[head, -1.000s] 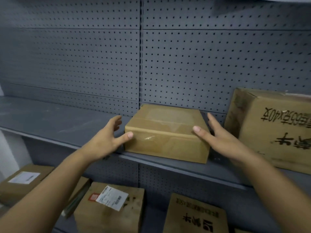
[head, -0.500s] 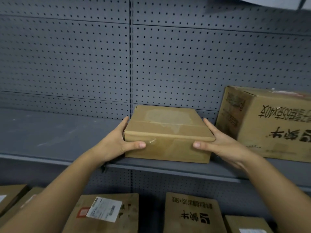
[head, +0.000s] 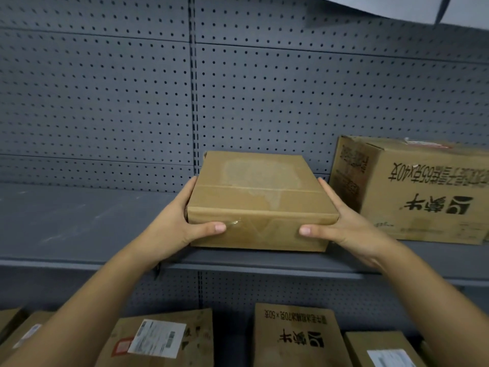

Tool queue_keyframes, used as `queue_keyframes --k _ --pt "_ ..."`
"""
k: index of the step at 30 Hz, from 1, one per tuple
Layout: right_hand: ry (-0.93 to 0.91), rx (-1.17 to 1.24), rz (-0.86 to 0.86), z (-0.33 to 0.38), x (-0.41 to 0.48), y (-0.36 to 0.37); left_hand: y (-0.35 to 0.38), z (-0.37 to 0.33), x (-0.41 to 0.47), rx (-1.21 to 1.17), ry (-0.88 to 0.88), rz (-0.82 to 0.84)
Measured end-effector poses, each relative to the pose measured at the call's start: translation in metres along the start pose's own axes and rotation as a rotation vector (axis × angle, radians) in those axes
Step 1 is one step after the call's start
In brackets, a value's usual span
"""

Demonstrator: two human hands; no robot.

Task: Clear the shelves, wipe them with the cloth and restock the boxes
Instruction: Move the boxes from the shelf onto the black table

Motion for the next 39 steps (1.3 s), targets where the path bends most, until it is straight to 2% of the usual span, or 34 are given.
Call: queue_keyframes --k 13,30,39 --pt "-0.042 -0.106 -0.06 0.037 -0.043 -0.006 -0.001 -0.023 -0.021 -0.014 0.048 0.006" --pt "-0.008 -0.208 -0.257 0.066 -0.134 -0.038 0.04 -0.059 -0.041 -0.045 0.141 0.099" --pt "-0.039 -0.238 -0.26 0.085 -0.158 -0.049 0.043 -0.091 -0.066 0.036 0.186 0.033"
Point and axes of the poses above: each hand's wrist, its own x-axis towards the middle knuckle, its own y-axis out of the palm, z = x × y, the point moved 6 cm from there along x, towards the middle knuckle, and after that the axes turned 8 degrees about -y, right-handed, at the moved point
